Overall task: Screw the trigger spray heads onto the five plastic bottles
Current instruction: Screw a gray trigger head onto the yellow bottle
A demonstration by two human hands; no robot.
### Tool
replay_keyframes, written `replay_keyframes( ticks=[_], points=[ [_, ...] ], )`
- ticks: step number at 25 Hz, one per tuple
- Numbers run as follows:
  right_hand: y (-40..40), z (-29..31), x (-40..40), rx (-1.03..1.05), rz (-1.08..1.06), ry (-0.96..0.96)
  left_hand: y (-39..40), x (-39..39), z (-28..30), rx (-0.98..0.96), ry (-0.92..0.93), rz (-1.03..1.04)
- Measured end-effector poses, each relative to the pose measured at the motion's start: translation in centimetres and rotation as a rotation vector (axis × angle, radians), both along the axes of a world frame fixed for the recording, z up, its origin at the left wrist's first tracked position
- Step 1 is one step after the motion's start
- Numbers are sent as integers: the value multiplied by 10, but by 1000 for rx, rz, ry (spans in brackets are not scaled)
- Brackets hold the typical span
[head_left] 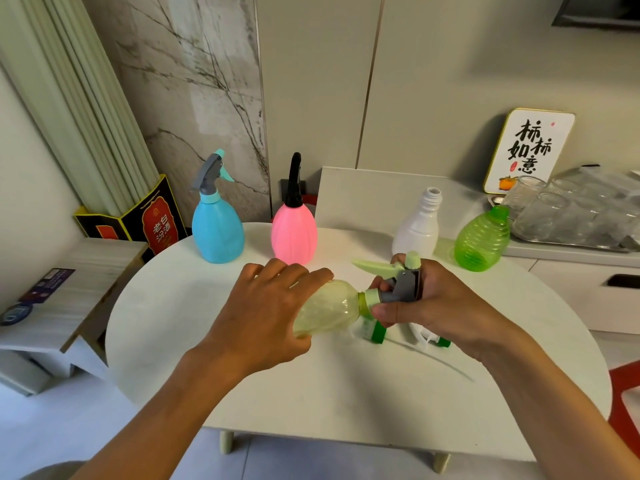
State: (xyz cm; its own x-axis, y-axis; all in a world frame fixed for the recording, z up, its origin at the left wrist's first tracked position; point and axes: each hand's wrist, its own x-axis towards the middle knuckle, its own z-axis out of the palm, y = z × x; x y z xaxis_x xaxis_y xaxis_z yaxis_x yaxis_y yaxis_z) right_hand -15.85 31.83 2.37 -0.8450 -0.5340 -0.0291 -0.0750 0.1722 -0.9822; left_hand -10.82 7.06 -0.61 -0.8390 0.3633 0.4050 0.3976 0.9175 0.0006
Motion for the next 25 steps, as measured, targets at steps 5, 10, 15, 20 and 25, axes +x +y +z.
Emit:
replay_keyframes(
  ticks=[5, 10, 15, 20, 25],
  points=[
    [0, -5, 0, -77, 53, 115, -9, 2, 3, 212, -254, -5],
    [1, -3, -1, -63, 95, 143, -9, 7, 5, 361, -401, 10],
    [-4, 0, 1, -123, -28, 80, 2, 12, 2, 332, -242, 46],
    [-18, -2, 8, 17, -187, 105, 5, 9, -2, 168, -64, 94],
    [-31, -6, 13, -21, -433, 268, 12, 5, -1, 336, -125, 109]
  ],
)
